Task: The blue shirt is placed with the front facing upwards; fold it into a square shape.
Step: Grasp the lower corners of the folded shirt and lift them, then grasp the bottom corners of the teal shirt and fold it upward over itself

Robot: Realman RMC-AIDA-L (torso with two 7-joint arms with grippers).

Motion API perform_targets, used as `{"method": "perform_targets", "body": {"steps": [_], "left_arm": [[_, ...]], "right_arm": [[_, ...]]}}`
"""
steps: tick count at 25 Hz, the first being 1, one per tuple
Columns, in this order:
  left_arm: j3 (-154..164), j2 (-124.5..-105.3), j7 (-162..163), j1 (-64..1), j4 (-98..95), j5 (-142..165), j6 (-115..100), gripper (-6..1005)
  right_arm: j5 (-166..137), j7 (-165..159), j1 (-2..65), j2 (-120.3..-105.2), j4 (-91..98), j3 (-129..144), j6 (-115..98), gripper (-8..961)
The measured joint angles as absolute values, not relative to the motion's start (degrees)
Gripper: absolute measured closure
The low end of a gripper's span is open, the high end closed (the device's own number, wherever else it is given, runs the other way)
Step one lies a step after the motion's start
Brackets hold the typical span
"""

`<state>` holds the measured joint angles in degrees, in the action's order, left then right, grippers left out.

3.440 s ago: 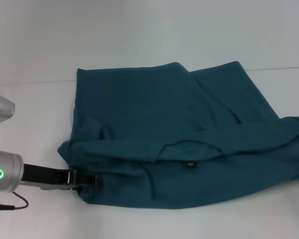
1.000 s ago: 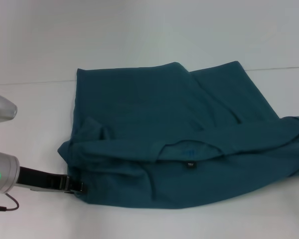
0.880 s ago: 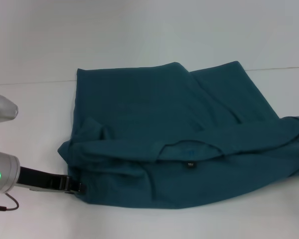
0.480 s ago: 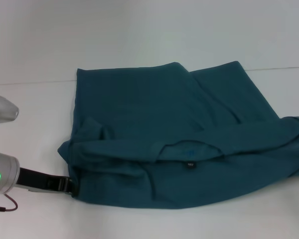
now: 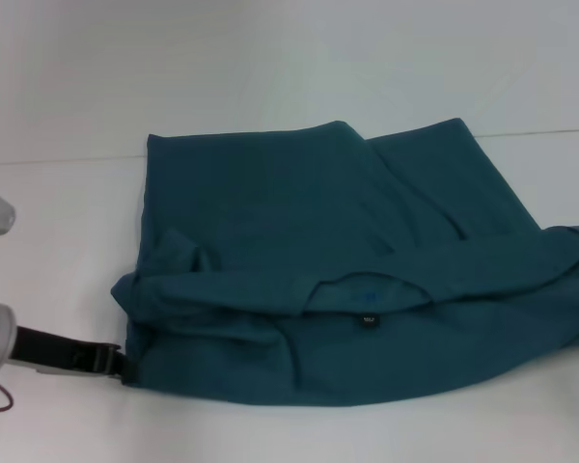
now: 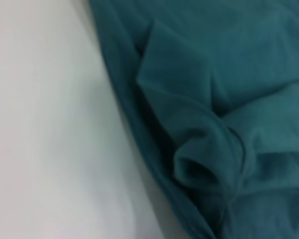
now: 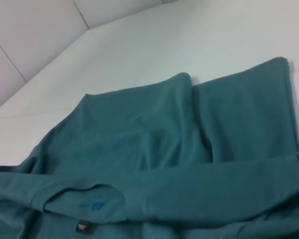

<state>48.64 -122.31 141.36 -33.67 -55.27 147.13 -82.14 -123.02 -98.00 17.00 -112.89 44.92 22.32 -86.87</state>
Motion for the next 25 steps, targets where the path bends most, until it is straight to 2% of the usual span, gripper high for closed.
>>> {"method": "perform_targets", "body": {"steps": [25], "left_arm": [[42.2,-121.75,137.47,-31.22,-56.96,146.6,-86.44,991]], "right_arm": [[-123.56,-95.76,10.9,-113.45,44.72,20.03,-89.25,921]]}}
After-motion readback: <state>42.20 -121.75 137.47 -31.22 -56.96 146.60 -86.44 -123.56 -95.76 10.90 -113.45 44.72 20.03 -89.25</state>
